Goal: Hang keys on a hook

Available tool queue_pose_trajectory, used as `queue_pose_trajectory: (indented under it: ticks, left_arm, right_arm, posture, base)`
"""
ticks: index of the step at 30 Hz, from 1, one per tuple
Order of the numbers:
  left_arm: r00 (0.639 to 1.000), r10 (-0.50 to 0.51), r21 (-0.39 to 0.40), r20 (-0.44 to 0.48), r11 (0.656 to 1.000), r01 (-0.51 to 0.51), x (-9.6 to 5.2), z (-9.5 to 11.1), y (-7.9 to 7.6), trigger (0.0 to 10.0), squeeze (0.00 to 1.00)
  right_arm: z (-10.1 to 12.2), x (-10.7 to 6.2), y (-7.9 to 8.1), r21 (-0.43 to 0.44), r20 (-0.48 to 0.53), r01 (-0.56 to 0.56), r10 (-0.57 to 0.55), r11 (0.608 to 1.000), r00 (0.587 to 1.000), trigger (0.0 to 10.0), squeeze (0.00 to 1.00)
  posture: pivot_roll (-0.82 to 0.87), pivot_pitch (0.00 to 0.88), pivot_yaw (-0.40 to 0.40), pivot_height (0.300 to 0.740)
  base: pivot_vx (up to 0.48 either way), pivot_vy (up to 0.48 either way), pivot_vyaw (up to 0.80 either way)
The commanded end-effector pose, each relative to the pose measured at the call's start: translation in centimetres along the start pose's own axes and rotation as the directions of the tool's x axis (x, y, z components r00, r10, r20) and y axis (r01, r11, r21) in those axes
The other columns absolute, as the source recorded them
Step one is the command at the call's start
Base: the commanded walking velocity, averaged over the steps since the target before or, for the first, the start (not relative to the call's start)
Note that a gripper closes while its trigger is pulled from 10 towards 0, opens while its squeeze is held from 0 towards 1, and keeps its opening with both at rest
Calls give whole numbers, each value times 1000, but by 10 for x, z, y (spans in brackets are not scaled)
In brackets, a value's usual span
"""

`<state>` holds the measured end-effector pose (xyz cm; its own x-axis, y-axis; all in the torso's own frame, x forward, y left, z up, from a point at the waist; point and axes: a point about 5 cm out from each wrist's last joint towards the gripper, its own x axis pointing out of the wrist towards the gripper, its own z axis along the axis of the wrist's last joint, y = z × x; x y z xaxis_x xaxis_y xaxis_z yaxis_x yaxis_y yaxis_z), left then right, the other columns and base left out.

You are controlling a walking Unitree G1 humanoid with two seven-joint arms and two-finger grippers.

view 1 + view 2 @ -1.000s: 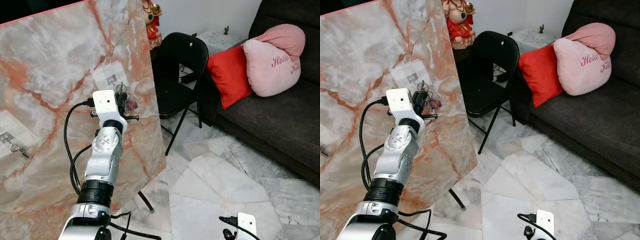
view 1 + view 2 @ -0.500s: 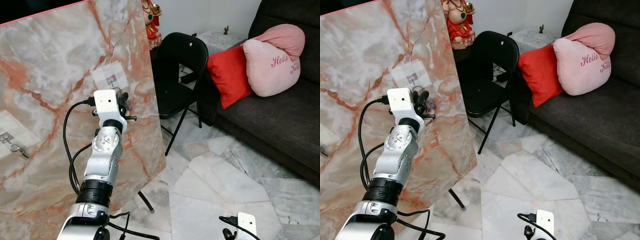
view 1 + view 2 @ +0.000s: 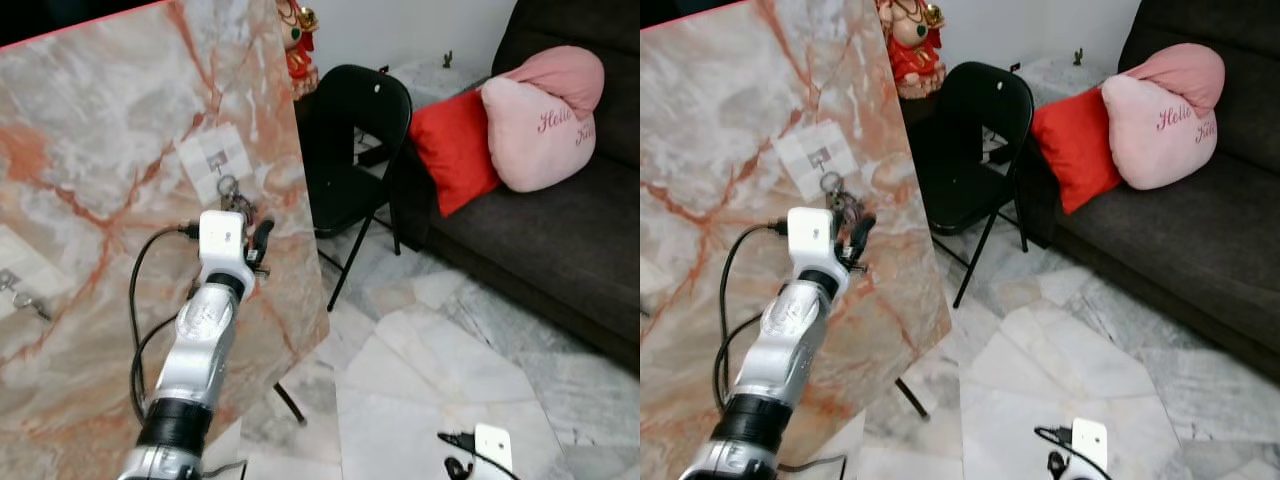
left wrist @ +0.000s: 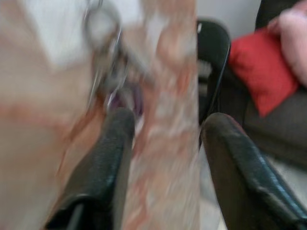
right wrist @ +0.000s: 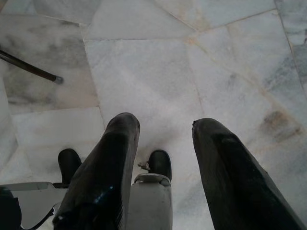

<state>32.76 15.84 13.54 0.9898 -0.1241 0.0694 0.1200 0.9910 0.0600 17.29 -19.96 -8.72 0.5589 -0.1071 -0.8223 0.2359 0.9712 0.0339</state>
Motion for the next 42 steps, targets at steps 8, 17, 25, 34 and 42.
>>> queue_pose_trajectory:
  ticks: [8, 17, 25, 34, 42]
  left_arm:
    - [971, -26, 78, -237, 996, 46, -38, -59, 18, 10000, 0]
    - [723, 72, 147, -687, 988, 41, -110, -163, 47, 10000, 0]
    - [588, 90, 113, -804, 994, 3, -141, -190, 41, 10000, 0]
    - [526, 130, 94, -840, 991, -95, -159, -200, 39, 10000, 0]
    - [495, 145, 102, -857, 988, -112, -171, -206, 36, 10000, 0]
  right_arm:
    - [0, 0, 1, -6, -8, -4, 3, 1000, 1000, 10000, 0]
    - [0, 1, 2, -14, -19, -7, 6, 1000, 1000, 10000, 0]
    - [1, 1, 3, -23, -21, -10, 9, 1000, 1000, 10000, 0]
    - [0, 1, 4, -51, -24, -31, 30, 998, 999, 10000, 0]
    - [-1, 0, 3, -70, -30, -42, 40, 997, 999, 10000, 0]
  posture:
    - [-23, 11, 62, 740]
    - [-22, 6, 60, 740]
    - [-38, 0, 62, 740]
    - [-43, 0, 63, 740]
    - [-50, 0, 57, 740]
  base:
    - [0, 0, 0]
    - [0, 0, 0]
    - [0, 0, 0]
    - [0, 0, 533]
    - [0, 0, 800]
